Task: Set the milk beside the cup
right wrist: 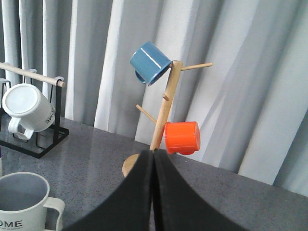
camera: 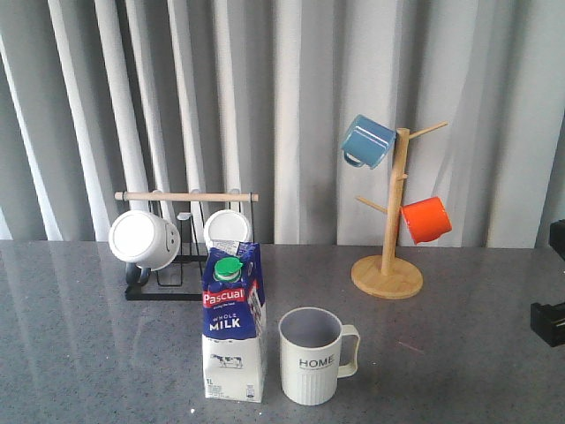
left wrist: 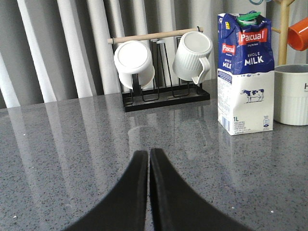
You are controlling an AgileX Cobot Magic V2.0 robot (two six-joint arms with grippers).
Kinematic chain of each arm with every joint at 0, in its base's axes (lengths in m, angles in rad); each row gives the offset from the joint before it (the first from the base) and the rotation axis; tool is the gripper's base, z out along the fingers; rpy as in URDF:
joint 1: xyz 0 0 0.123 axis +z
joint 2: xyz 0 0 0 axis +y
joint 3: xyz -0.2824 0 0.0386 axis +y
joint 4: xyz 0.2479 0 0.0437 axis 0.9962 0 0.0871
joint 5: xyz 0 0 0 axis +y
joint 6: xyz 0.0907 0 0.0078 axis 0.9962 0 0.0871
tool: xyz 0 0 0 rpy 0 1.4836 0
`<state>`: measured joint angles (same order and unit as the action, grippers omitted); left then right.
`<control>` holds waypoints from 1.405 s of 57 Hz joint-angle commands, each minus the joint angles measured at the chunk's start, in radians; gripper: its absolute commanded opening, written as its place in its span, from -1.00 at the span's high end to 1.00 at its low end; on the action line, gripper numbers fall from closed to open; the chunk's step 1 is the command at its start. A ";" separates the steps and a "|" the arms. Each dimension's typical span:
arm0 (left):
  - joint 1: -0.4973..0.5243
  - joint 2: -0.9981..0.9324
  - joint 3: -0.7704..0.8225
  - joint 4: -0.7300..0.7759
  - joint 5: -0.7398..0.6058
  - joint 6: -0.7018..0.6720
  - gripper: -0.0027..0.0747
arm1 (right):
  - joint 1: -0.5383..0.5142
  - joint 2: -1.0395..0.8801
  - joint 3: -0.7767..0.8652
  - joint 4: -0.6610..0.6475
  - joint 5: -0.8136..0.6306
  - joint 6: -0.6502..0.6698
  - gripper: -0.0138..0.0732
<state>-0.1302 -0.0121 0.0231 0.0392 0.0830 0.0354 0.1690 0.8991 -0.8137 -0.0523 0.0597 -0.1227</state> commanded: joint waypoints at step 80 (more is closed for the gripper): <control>-0.001 -0.012 -0.023 -0.010 -0.065 0.000 0.95 | -0.119 -0.890 0.852 0.044 -0.117 -0.090 0.70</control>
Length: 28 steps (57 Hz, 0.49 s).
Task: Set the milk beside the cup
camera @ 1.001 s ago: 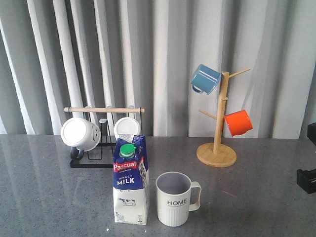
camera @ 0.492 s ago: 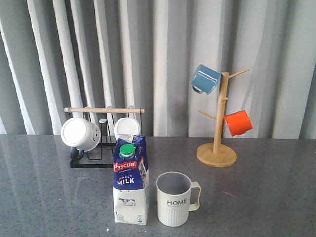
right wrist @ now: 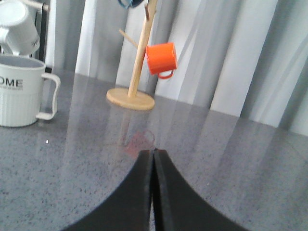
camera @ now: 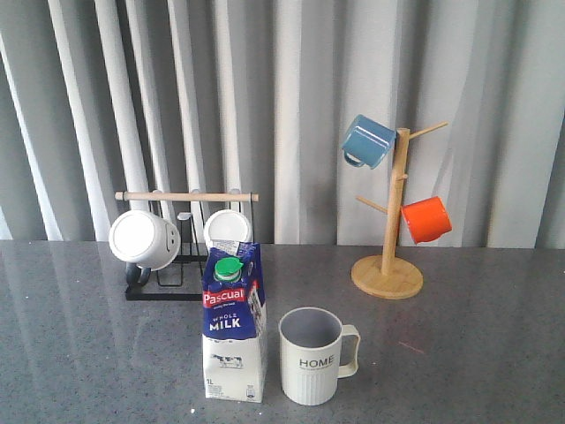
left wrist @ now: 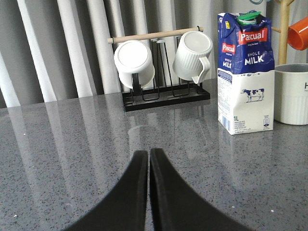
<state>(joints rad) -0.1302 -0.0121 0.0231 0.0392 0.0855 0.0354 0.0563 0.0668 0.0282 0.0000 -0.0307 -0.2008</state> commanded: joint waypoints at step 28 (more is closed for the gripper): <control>-0.001 -0.012 -0.022 -0.010 -0.067 0.000 0.95 | -0.038 -0.093 0.010 -0.007 0.041 0.049 0.70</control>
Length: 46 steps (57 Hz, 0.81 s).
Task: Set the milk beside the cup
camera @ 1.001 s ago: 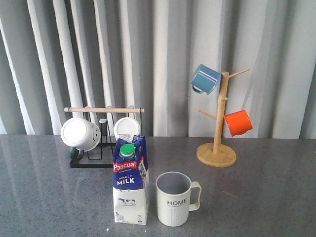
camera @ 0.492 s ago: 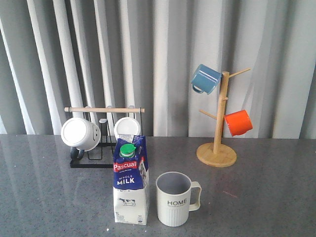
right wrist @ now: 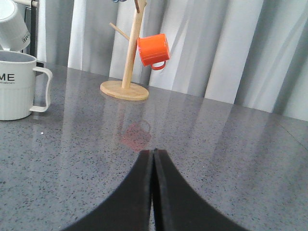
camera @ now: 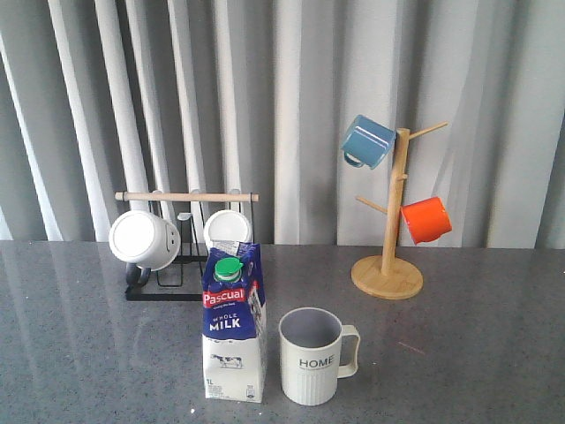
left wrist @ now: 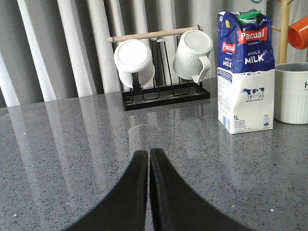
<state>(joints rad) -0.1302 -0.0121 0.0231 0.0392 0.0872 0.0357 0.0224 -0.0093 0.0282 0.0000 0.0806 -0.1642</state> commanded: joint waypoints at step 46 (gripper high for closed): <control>-0.001 -0.012 -0.022 -0.010 -0.068 -0.001 0.95 | -0.005 -0.016 0.010 -0.008 -0.089 0.114 0.70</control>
